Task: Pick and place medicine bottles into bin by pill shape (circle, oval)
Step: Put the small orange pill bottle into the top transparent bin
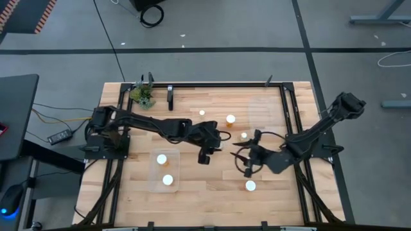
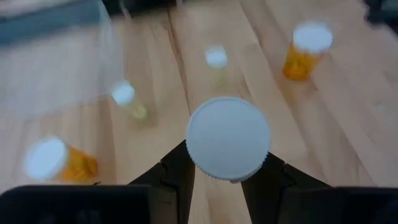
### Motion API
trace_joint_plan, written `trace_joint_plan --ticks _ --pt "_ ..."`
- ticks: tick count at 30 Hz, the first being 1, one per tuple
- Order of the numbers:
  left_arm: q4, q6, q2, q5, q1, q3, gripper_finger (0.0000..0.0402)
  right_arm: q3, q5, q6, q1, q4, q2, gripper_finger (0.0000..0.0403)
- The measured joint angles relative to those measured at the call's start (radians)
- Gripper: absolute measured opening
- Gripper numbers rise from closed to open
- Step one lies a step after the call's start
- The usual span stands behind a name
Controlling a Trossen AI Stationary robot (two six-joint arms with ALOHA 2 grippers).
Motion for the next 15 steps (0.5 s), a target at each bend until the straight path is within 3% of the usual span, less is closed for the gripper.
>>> trace_joint_plan --ticks 7,15 --pt "0.081 0.002 -0.062 -0.002 -0.010 0.001 0.0113 0.000 0.018 0.011 0.046 -0.057 -0.079 0.0175" --pt "0.187 0.010 -0.062 -0.002 -0.032 0.001 0.0122 0.000 -0.001 -0.166 0.026 0.121 -0.036 0.0175"
